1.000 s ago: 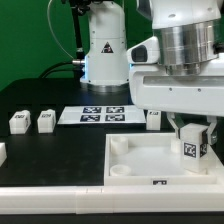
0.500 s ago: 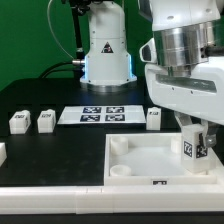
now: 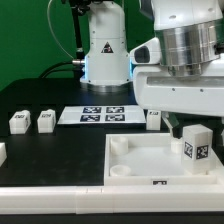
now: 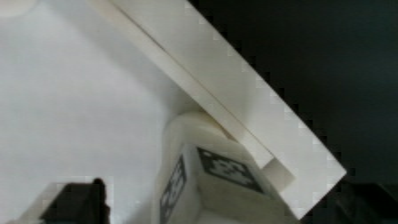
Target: Assemble one leg
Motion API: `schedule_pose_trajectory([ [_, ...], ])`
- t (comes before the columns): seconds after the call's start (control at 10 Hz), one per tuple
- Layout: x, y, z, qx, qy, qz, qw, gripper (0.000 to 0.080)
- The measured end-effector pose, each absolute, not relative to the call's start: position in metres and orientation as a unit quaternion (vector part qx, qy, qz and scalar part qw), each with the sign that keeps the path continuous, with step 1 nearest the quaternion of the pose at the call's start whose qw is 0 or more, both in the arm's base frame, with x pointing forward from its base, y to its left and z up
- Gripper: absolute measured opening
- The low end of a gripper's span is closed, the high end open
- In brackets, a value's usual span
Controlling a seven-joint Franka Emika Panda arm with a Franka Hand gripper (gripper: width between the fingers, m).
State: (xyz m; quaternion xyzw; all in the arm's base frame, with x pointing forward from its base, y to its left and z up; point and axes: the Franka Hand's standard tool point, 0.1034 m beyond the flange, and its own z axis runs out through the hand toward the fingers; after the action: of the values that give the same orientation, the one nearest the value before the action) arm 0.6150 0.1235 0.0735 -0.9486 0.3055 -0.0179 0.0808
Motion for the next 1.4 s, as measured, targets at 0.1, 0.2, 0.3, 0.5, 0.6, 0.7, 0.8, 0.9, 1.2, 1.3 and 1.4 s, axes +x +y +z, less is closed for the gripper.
schedule_pose_trajectory([
  [0.1,0.6145,0.1237,0.0725,-0.972,0.222,-0.025,0.074,0.0648],
  [0.2,0.6138,0.1242,0.0717,-0.987,0.148,-0.024,0.065,0.0648],
  [0.3,0.616,0.126,0.0725,-0.995,0.084,-0.022,0.051,0.0649],
  [0.5,0.6197,0.1252,0.0737,-0.997,-0.069,-0.033,0.021,0.0649],
  [0.6,0.6199,0.122,0.0726,-0.993,-0.115,-0.037,0.019,0.0649],
  [0.7,0.6213,0.1182,0.0721,-0.991,-0.125,-0.047,0.019,0.0649],
  [0.8,0.6211,0.1195,0.0717,-0.991,-0.126,-0.047,0.019,0.0649],
  [0.9,0.6211,0.1193,0.0715,-0.991,-0.126,-0.047,0.019,0.0637],
  [1.2,0.621,0.1189,0.0711,-0.991,-0.126,-0.046,0.019,0.0287],
  [1.3,0.6211,0.1187,0.0711,-0.991,-0.125,-0.046,0.019,0.0287],
  [1.4,0.6211,0.1187,0.0711,-0.991,-0.125,-0.046,0.019,0.029],
])
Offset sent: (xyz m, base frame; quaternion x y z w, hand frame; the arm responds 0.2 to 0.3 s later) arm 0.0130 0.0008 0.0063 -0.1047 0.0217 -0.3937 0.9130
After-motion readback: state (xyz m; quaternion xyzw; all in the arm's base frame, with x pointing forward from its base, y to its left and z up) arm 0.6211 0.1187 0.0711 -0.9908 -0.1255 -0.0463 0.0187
